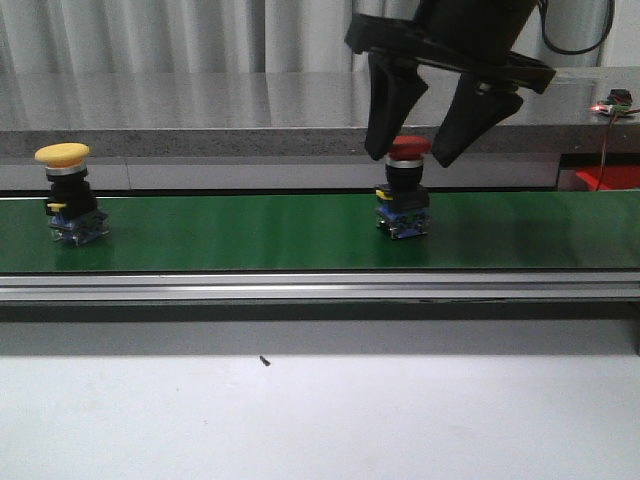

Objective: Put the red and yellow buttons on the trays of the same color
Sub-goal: 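Lower the right gripper onto the red button at the belt's end and grasp it, then carry the red button into the red tray and open the right gripper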

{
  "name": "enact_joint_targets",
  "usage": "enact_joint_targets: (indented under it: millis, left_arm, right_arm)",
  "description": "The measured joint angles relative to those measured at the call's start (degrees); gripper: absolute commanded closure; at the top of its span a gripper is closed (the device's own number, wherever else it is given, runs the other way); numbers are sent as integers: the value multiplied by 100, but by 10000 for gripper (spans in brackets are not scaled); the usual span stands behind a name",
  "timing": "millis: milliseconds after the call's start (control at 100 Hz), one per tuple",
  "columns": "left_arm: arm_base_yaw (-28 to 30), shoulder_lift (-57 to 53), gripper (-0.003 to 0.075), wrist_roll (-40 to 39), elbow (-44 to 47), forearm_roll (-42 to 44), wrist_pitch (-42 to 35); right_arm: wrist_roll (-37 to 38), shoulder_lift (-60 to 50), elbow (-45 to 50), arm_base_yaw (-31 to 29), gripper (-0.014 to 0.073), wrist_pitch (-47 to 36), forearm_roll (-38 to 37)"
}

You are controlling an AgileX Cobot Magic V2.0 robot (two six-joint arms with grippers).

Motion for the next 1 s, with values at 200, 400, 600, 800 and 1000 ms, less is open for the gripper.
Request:
enact_joint_targets:
  millis: [200,400,600,800,1000]
  left_arm:
    - [0,0,740,0,0,0,1]
    - [0,0,740,0,0,0,1]
    - [0,0,740,0,0,0,1]
    - [0,0,740,0,0,0,1]
    - [0,0,740,0,0,0,1]
  right_arm:
    - [0,22,0,0,409,-86,-147]
    - [5,22,-41,0,459,-56,-336]
    - [5,-255,-39,-190,459,11,-457]
    - [5,-845,-39,-1112,459,153,-504]
    - [-79,-1036,-39,-2228,460,177,-533]
